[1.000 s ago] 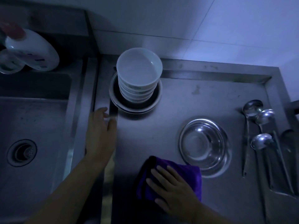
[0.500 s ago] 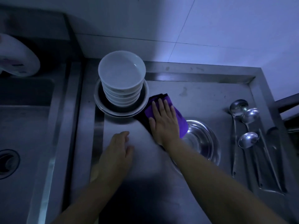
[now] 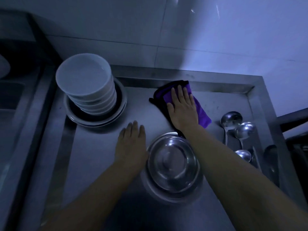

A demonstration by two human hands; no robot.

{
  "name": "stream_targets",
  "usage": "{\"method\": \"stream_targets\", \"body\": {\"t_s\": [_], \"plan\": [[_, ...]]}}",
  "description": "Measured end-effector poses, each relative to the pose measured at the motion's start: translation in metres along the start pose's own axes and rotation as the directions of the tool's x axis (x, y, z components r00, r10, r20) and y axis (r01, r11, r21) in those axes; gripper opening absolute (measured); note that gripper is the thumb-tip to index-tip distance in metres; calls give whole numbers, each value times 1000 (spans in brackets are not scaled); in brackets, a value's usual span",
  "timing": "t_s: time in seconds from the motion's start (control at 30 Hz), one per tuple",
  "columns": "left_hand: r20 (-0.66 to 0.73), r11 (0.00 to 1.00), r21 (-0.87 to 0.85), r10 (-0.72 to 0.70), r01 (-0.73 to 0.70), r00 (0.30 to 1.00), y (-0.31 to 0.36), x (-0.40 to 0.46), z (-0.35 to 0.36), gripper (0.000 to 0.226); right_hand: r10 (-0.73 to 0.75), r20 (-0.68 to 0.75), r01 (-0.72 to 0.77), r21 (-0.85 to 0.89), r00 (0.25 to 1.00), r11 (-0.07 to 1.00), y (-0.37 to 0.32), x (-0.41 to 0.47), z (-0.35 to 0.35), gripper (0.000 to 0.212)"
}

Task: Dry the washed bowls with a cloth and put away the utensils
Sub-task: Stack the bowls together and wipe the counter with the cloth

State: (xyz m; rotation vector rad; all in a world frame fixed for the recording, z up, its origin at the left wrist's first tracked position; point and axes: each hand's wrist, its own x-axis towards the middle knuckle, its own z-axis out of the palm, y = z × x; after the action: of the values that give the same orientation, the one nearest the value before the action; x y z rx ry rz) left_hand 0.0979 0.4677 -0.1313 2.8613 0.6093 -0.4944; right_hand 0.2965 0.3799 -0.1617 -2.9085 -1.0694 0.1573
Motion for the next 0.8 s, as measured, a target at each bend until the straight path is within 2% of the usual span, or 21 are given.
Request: {"method": "stream_targets", "body": {"t_s": [0.17, 0.3, 0.37, 0.43, 0.5, 0.6, 0.7, 0.8], "plan": [[129, 989, 41, -149, 145, 980, 30, 21, -12, 89, 156, 6, -156, 32, 988, 987, 63, -7, -6, 61], [121, 982, 36, -186, 183, 975, 37, 22, -9, 82, 256, 16, -256, 45, 967, 966, 50, -6, -3, 64], [89, 979, 20, -203, 202, 975, 39, 22, -6, 77, 250, 27, -251, 63, 968, 966, 33, -5, -1, 66], [56, 974, 24, -227, 226, 972, 42, 24, -3, 73, 124, 19, -125, 69, 992, 990, 11, -3, 2, 67], [45, 966, 26, -258, 257, 965, 46, 28, -3, 71, -86, 33, 83, 73, 996, 994, -15, 0, 6, 66], [44, 955, 13, -295, 295, 954, 50, 33, -1, 71, -372, 81, 365, 85, 925, 927, -35, 8, 10, 64], [44, 942, -9, -335, 336, 941, 54, 35, -2, 71, -520, 122, 517, 63, 845, 854, -18, 22, 10, 63], [73, 926, -37, -372, 375, 926, 60, 34, -5, 70, -556, 149, 556, 48, 818, 830, 15, 28, 4, 63]]}}
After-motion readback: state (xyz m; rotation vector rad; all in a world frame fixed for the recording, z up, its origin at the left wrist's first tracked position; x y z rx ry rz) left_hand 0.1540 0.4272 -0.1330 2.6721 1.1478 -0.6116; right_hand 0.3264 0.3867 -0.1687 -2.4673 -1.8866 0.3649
